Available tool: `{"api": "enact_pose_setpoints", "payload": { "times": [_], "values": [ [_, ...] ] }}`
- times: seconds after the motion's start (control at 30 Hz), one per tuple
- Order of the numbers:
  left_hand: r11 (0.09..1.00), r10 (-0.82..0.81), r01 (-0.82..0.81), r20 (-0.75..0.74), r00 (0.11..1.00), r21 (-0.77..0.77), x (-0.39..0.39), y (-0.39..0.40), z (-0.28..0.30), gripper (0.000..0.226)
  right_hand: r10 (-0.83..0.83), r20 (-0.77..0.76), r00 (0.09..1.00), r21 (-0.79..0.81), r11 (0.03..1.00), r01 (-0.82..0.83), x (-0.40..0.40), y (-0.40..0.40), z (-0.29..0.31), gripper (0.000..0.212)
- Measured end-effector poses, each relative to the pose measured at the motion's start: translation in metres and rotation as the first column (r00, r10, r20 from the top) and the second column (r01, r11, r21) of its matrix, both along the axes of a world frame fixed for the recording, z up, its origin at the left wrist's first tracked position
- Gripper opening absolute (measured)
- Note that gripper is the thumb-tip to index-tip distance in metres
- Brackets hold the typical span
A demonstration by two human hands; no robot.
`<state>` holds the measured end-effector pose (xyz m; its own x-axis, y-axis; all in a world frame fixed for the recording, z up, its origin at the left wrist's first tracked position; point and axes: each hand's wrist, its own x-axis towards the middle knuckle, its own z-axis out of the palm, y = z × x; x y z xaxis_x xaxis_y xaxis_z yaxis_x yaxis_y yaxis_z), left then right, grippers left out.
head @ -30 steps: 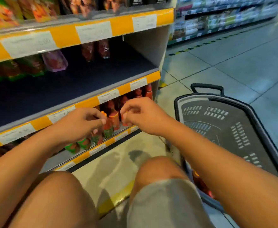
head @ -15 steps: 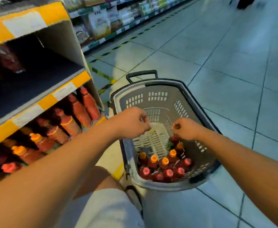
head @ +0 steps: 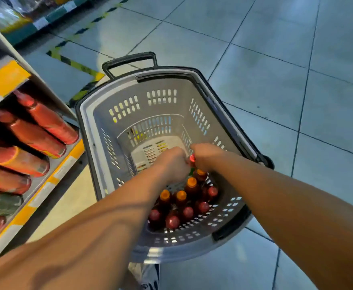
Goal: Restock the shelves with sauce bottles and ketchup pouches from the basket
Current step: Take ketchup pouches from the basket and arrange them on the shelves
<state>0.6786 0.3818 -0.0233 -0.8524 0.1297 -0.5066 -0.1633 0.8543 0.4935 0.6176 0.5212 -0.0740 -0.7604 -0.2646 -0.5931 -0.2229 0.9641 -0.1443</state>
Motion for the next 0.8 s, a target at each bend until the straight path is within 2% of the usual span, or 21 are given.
{"api": "enact_pose_setpoints", "payload": {
  "times": [0.13,0.3,0.47,0.57,0.8],
  "values": [
    [0.992,-0.096,0.099,0.04,0.995,-0.073,0.019,0.012,-0.03,0.014,0.114,0.069,0.991,0.076,0.99,-0.119,-0.004,-0.003,-0.022,0.043],
    [0.968,-0.227,0.229,0.03,0.973,-0.099,0.029,0.027,-0.063,0.037,0.038,0.031,0.999,0.008,0.999,-0.038,-0.006,-0.002,-0.042,0.043],
    [0.965,-0.244,0.244,0.01,0.97,-0.097,0.03,0.032,-0.083,0.04,0.019,0.009,1.0,-0.031,0.999,-0.019,-0.009,-0.003,-0.057,0.027],
    [0.973,-0.226,0.225,-0.023,0.974,-0.04,0.029,0.031,-0.089,0.038,-0.01,-0.028,1.0,-0.034,0.999,0.009,-0.011,-0.003,-0.061,0.014],
    [0.965,-0.257,0.26,0.062,0.964,-0.032,0.028,0.031,-0.091,0.035,-0.072,0.024,0.997,-0.018,0.997,0.072,-0.015,-0.005,-0.064,0.015]
  ]
}}
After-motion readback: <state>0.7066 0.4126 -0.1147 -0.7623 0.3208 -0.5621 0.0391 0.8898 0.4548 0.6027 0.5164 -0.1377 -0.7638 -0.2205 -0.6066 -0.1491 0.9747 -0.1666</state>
